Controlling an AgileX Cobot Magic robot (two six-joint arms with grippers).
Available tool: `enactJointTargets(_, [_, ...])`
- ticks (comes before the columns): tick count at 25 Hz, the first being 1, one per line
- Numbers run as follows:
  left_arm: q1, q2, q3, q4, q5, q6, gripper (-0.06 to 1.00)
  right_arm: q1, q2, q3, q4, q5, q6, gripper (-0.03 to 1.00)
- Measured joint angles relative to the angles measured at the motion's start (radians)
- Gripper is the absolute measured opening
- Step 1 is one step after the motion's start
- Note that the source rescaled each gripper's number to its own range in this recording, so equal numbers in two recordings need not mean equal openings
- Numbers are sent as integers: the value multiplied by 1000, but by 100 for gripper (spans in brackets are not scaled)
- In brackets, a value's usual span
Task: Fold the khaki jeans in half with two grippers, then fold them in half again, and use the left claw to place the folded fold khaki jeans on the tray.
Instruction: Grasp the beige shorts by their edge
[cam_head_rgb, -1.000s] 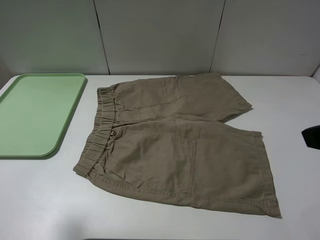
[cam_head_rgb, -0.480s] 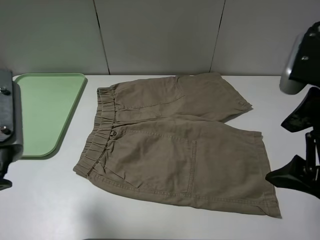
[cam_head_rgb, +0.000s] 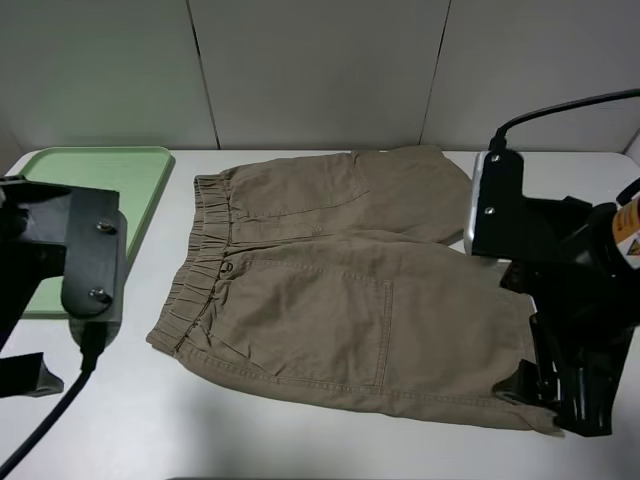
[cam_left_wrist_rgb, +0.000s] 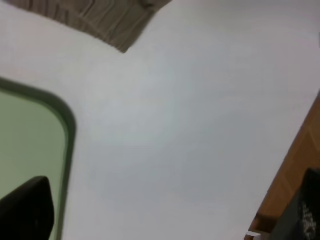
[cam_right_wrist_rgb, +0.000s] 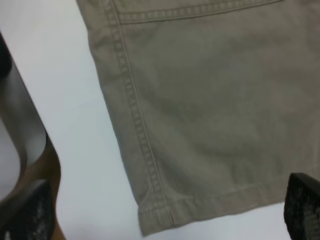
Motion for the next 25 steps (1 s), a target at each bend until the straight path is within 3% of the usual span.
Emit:
enactJointTargets(12, [0, 237, 0, -18, -118, 161, 97, 0, 28, 269, -37, -283, -190, 100])
enactJointTargets(25, [0, 431, 0, 28, -321, 224, 96, 0, 148, 313, -200, -367, -199, 100])
